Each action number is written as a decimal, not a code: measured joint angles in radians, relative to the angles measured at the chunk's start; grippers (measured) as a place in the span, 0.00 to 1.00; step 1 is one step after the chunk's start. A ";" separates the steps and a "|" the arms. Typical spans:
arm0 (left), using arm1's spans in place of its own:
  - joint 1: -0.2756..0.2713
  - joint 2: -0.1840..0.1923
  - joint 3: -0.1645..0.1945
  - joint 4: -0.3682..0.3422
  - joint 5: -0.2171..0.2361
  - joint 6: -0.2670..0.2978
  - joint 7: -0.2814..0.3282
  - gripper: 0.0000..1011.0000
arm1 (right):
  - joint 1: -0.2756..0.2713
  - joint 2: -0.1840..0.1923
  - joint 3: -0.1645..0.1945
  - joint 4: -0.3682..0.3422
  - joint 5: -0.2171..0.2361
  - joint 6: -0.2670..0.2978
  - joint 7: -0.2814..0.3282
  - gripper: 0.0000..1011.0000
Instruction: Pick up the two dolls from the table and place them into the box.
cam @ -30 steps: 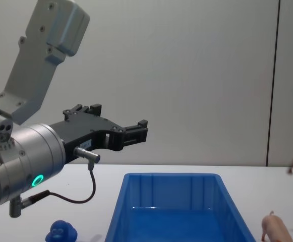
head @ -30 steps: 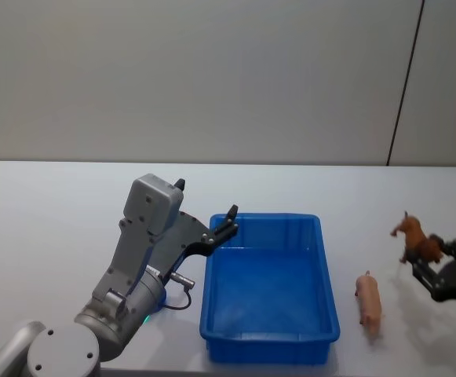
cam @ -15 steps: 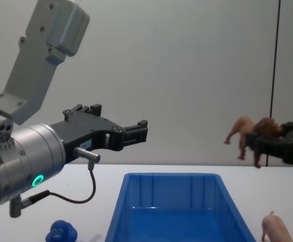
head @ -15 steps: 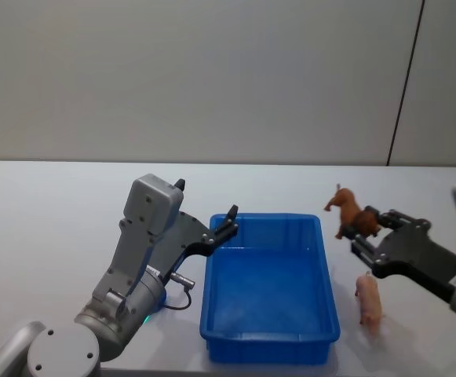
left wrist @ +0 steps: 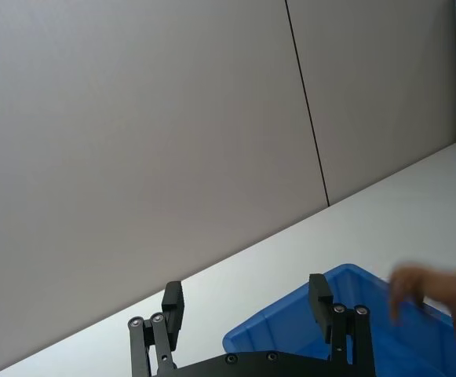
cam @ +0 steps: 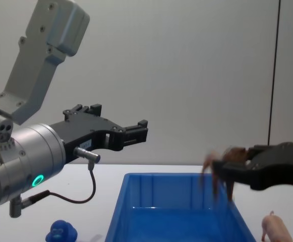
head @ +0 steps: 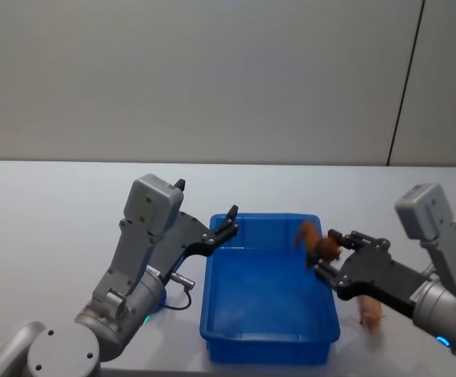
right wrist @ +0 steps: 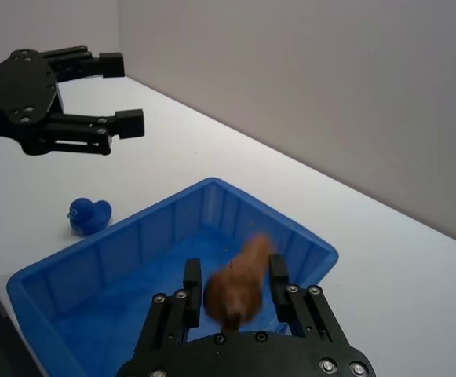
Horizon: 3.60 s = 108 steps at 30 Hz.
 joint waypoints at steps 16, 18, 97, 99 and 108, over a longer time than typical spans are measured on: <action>0.000 0.000 0.000 0.000 0.000 0.000 0.000 0.99 | -0.014 -0.007 -0.025 -0.003 -0.016 0.012 -0.008 0.91; 0.000 0.000 0.000 0.000 0.000 0.000 0.000 0.99 | -0.017 -0.002 -0.021 -0.006 -0.010 0.008 -0.014 0.97; 0.000 0.000 0.000 0.000 0.000 0.000 0.000 0.99 | -0.067 0.035 0.004 0.072 0.028 0.267 -0.197 0.58; 0.000 0.000 0.000 0.000 0.000 0.000 0.000 0.99 | -0.065 0.032 0.004 0.074 0.031 0.273 -0.198 0.53; 0.000 0.000 0.000 0.000 0.000 0.000 0.000 0.99 | -0.055 0.019 0.004 0.079 0.051 0.286 -0.210 0.25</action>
